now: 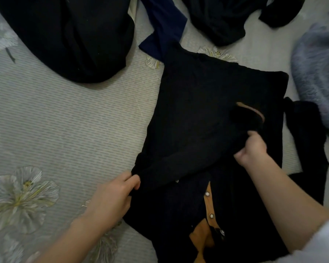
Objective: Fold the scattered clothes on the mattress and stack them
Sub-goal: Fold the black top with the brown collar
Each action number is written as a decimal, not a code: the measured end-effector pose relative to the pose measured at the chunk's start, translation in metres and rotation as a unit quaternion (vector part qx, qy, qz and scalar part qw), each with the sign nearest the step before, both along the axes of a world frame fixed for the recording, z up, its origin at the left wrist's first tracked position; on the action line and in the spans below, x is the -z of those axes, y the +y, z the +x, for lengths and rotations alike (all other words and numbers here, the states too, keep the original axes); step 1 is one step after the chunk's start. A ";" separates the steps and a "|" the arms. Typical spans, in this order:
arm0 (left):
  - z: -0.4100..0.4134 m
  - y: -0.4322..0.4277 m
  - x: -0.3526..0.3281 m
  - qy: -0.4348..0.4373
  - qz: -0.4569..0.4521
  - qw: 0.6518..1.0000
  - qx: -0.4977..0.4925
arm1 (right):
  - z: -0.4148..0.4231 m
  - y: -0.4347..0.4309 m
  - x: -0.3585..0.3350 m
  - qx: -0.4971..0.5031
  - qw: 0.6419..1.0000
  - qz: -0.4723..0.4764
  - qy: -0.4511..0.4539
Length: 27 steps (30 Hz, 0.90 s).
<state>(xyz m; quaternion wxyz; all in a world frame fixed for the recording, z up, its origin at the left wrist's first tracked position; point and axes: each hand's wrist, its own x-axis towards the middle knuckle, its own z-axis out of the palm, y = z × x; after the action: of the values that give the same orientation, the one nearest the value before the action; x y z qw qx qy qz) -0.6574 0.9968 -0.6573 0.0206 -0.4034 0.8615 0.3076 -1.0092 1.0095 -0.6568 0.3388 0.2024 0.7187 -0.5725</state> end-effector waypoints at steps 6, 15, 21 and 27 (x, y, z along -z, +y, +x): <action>-0.011 0.002 0.006 -0.012 0.032 0.999 -0.005 | -0.018 0.002 0.003 -0.094 0.995 0.021 -0.015; -0.012 0.020 -0.004 -0.042 -0.030 0.982 0.181 | -0.047 0.025 -0.023 -0.072 0.994 -0.048 0.070; -0.006 0.028 0.000 -0.059 0.031 0.984 0.166 | -0.039 0.055 0.005 -0.157 0.930 0.239 0.231; -0.032 0.018 0.000 0.066 -0.059 0.996 0.001 | -0.026 0.040 -0.004 -0.361 0.781 0.274 0.429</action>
<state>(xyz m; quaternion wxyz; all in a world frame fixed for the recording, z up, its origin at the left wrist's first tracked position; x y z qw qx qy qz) -0.6889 1.0148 -0.6571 -0.0602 -0.3816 0.8781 0.2823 -1.0347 1.0498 -0.6531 0.1081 -0.2540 0.9368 -0.2149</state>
